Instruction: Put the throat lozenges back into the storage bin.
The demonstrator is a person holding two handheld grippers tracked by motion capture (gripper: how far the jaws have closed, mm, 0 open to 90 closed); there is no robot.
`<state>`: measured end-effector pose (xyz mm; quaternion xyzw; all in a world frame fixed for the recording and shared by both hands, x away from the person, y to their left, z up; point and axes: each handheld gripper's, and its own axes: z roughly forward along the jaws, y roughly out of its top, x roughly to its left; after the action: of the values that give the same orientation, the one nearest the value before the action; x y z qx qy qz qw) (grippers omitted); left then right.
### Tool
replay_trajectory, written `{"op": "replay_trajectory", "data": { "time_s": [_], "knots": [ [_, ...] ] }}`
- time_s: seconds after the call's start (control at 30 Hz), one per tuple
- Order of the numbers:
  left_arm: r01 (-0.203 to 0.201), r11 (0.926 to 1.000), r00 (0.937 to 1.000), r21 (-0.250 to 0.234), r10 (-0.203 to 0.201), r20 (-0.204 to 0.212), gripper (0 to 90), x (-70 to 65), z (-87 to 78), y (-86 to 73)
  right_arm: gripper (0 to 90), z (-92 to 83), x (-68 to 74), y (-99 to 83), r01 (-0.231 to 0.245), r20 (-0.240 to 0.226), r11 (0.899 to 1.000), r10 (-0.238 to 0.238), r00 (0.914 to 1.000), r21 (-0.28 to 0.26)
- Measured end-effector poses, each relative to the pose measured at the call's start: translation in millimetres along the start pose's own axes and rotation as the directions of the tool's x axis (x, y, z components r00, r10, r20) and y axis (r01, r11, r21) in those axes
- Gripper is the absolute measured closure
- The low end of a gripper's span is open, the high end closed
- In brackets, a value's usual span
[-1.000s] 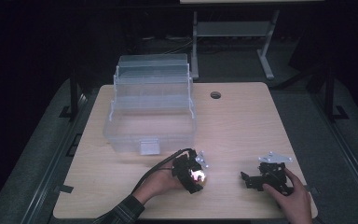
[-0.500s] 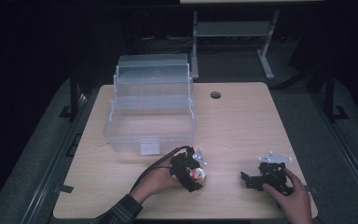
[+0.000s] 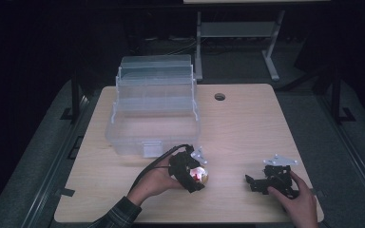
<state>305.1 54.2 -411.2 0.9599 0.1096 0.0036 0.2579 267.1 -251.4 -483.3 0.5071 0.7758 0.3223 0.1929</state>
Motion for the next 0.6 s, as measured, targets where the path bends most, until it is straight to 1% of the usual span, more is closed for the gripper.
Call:
{"op": "replay_trajectory", "data": {
  "time_s": [0.2,0.3,0.4,0.57,0.6],
  "knots": [
    [0.004,0.9999,1.0,-0.009,-0.004,-0.004,19.8,1.0,-7.7,0.7,0.0,0.0,0.0,0.0,0.0,0.0,1.0,0.0,1.0,0.0],
    [0.014,0.9997,0.9999,-0.019,-0.014,-0.01,19.8,2.0,-13.0,0.3,0.0,0.0,0.0,0.0,0.0,0.0,1.0,0.0,1.0,0.0],
    [0.024,0.9993,0.9996,-0.03,-0.024,-0.013,19.8,4.5,-19.4,-1.2,0.0,0.0,0.0,0.0,-0.001,0.0,1.0,0.001,1.0,0.0],
    [0.023,0.9993,0.9995,-0.03,-0.023,-0.022,19.8,8.6,-28.7,-2.6,0.0,-0.1,0.0,0.0,-0.001,-0.002,1.0,0.001,1.0,0.0],
    [0.03,0.999,0.9992,-0.034,-0.031,-0.024,19.8,8.7,-30.2,-2.7,0.0,-0.1,0.1,0.0,-0.001,-0.002,1.0,0.001,1.0,0.0]
  ]
}}
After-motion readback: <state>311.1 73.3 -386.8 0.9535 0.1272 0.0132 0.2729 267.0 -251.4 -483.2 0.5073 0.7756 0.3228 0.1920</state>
